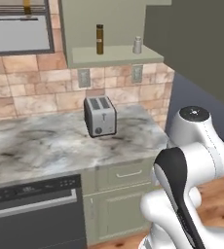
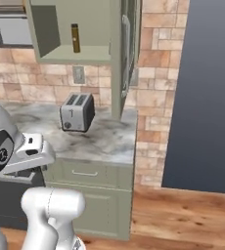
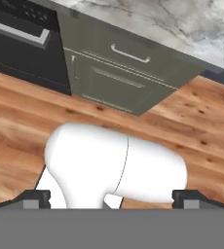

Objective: Collect the turmeric, ketchup, and shaker from the cabinet and place them next to the stove.

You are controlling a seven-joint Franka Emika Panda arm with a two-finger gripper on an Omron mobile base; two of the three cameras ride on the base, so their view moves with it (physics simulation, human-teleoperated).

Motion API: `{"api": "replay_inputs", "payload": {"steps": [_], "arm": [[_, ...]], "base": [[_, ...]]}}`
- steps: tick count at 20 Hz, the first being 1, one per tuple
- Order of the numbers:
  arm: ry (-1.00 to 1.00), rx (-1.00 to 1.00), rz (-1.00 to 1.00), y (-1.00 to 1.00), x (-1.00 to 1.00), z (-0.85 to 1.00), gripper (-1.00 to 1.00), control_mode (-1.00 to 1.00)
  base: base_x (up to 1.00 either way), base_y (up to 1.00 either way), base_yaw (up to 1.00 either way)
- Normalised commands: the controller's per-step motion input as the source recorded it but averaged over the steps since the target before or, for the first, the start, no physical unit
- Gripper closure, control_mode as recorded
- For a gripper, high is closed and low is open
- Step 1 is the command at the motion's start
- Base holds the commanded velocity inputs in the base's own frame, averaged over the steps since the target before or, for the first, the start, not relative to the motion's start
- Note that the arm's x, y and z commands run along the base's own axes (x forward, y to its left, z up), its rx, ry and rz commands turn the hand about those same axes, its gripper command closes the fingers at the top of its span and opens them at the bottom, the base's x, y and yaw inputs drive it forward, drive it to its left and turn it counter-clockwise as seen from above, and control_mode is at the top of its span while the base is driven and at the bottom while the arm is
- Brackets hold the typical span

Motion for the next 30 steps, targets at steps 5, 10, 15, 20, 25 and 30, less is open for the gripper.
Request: {"api": "replay_inputs", "payload": {"steps": [5, 10, 15, 20, 25, 30], "arm": [[0.00, 0.00, 0.00, 0.00, 0.00, 0.00, -1.00, 1.00], [0.00, 0.00, 0.00, 0.00, 0.00, 0.00, -1.00, 1.00], [0.00, 0.00, 0.00, 0.00, 0.00, 0.00, -1.00, 1.00], [0.00, 0.00, 0.00, 0.00, 0.00, 0.00, -1.00, 1.00], [0.00, 0.00, 0.00, 0.00, 0.00, 0.00, -1.00, 1.00], [-0.09, 0.05, 0.07, 0.00, 0.22, 0.26, -1.00, -1.00]], "base": [[0.56, 0.45, -0.11], [0.29, 0.17, -0.03], [0.54, 0.00, 0.02], [0.79, 0.01, 0.07], [0.79, 0.10, 0.14], [0.24, 0.00, 0.05]]}}
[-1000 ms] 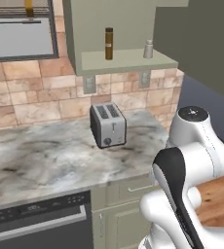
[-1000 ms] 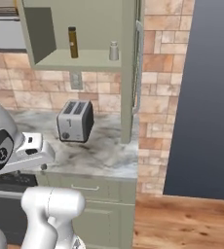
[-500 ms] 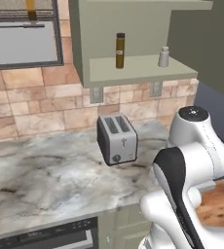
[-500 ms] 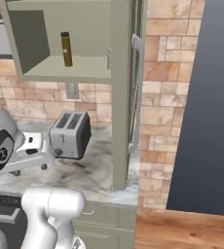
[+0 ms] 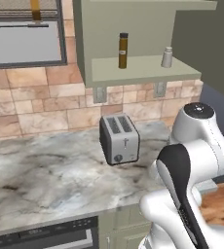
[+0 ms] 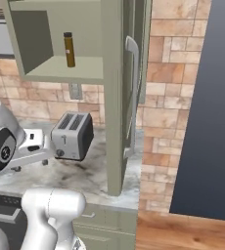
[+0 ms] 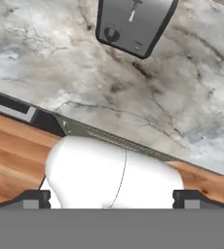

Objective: Collect the turmeric, ketchup, and shaker from the cabinet and place them next to the stove.

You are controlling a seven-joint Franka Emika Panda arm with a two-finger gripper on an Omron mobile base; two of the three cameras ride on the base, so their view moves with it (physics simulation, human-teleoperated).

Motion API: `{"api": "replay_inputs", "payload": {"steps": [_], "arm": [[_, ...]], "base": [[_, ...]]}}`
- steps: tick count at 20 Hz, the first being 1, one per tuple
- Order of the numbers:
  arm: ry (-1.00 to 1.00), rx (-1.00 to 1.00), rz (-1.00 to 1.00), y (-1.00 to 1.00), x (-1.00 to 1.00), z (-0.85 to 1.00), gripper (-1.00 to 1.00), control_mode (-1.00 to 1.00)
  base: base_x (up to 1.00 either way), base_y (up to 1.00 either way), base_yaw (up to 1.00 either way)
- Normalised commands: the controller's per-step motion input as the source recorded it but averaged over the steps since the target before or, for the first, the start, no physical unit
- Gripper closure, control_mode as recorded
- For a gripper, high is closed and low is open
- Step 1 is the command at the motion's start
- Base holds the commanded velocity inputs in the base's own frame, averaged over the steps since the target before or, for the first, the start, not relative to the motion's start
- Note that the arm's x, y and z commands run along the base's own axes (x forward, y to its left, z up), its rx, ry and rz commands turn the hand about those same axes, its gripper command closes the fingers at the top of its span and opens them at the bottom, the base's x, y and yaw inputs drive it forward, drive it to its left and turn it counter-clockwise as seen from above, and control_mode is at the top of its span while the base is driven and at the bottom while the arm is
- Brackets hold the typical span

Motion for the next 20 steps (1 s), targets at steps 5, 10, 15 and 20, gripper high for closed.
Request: {"api": "replay_inputs", "payload": {"steps": [5, 10, 15, 20], "arm": [[-0.28, 0.03, 0.02, -0.04, 0.09, 0.70, -1.00, -1.00], [-0.27, 0.02, -0.02, -0.08, 0.00, 0.64, -1.00, -1.00], [-0.24, 0.08, -0.01, -0.26, 0.00, 0.44, -1.00, -1.00], [-0.25, 0.10, -0.01, -0.45, -0.01, 0.42, -1.00, -1.00]], "base": [[0.00, 0.00, 0.00], [0.00, 0.00, 0.00], [0.00, 0.00, 0.00], [0.00, 0.00, 0.00]]}}
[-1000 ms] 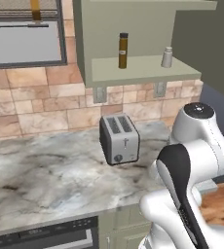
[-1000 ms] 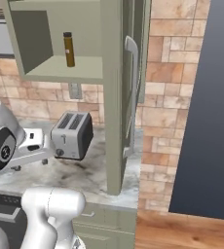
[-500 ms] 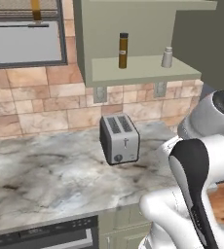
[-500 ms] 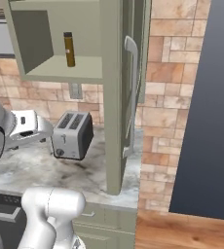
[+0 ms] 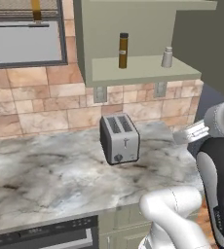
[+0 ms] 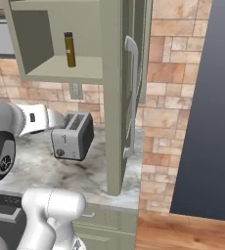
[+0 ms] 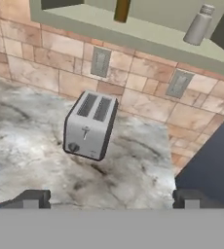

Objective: Collect the turmeric, ketchup, and shaker from the cabinet and place them next to the stove.

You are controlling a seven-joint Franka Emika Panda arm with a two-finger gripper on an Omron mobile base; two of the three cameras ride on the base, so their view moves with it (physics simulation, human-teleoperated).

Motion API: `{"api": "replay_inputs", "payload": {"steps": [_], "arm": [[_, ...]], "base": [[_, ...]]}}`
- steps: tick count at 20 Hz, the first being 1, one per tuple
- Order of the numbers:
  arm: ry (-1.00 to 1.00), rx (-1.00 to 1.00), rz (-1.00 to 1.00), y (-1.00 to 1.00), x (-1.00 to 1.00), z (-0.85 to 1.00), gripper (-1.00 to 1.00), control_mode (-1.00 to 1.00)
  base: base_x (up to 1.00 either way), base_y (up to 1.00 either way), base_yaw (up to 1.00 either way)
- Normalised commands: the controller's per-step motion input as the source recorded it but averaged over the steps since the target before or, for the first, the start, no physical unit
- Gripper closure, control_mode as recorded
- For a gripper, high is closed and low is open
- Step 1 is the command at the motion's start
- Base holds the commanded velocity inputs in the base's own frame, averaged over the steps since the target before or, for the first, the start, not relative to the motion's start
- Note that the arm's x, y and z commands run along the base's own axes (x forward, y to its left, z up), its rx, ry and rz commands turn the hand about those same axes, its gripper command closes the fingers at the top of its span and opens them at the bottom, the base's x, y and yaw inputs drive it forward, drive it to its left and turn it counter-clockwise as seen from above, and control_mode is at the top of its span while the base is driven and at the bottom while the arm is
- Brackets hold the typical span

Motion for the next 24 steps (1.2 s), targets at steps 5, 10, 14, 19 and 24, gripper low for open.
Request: {"api": "replay_inputs", "payload": {"steps": [5, 10, 14, 19, 24], "arm": [[-0.24, 0.09, -0.03, -0.13, 0.01, 0.49, -1.00, -1.00], [-0.26, 0.05, -0.01, 0.15, 0.12, 0.54, -1.00, -1.00], [-0.19, 0.01, -0.06, 0.27, 0.22, 0.45, -1.00, -1.00], [-0.08, 0.01, -0.10, 0.14, 0.31, 0.43, -1.00, -1.00], [-0.01, 0.03, -0.05, 0.00, 0.39, 0.36, -1.00, -1.00]], "base": [[0.00, 0.00, 0.00], [0.00, 0.00, 0.00], [0.00, 0.00, 0.00], [0.00, 0.00, 0.00], [0.00, 0.00, 0.00]]}}
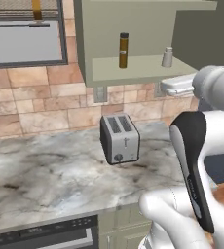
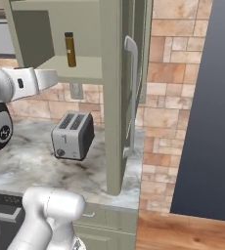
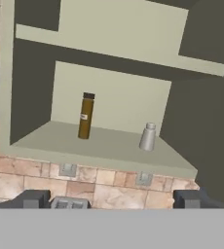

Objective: Collect the turmeric, ketchup, and shaker from the cabinet and place them next to the stove.

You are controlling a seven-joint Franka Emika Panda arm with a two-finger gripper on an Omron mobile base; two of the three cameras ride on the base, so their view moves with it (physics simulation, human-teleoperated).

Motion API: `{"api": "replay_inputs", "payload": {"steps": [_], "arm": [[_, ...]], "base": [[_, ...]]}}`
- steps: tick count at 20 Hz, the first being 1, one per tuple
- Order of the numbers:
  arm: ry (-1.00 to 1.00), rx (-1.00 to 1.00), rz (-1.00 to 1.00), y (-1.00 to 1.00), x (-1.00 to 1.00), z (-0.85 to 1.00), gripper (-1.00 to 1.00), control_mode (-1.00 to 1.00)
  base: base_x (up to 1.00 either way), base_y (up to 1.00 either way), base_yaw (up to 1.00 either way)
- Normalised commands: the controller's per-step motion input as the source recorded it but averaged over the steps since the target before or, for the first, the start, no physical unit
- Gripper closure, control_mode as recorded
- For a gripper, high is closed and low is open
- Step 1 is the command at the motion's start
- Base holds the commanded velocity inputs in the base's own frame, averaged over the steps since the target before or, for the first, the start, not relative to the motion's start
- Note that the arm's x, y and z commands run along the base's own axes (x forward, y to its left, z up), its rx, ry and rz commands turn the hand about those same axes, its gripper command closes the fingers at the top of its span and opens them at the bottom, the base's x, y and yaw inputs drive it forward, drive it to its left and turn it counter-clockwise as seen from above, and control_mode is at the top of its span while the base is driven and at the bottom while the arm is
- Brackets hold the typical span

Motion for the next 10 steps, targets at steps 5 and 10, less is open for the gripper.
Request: {"api": "replay_inputs", "payload": {"steps": [5, 10], "arm": [[0.00, 0.05, 0.00, 0.00, 0.39, 0.31, -1.00, -1.00], [0.00, 0.07, 0.00, 0.02, 0.35, 0.12, -1.00, -1.00]], "base": [[0.00, 0.00, 0.00], [0.00, 0.00, 0.00]]}}
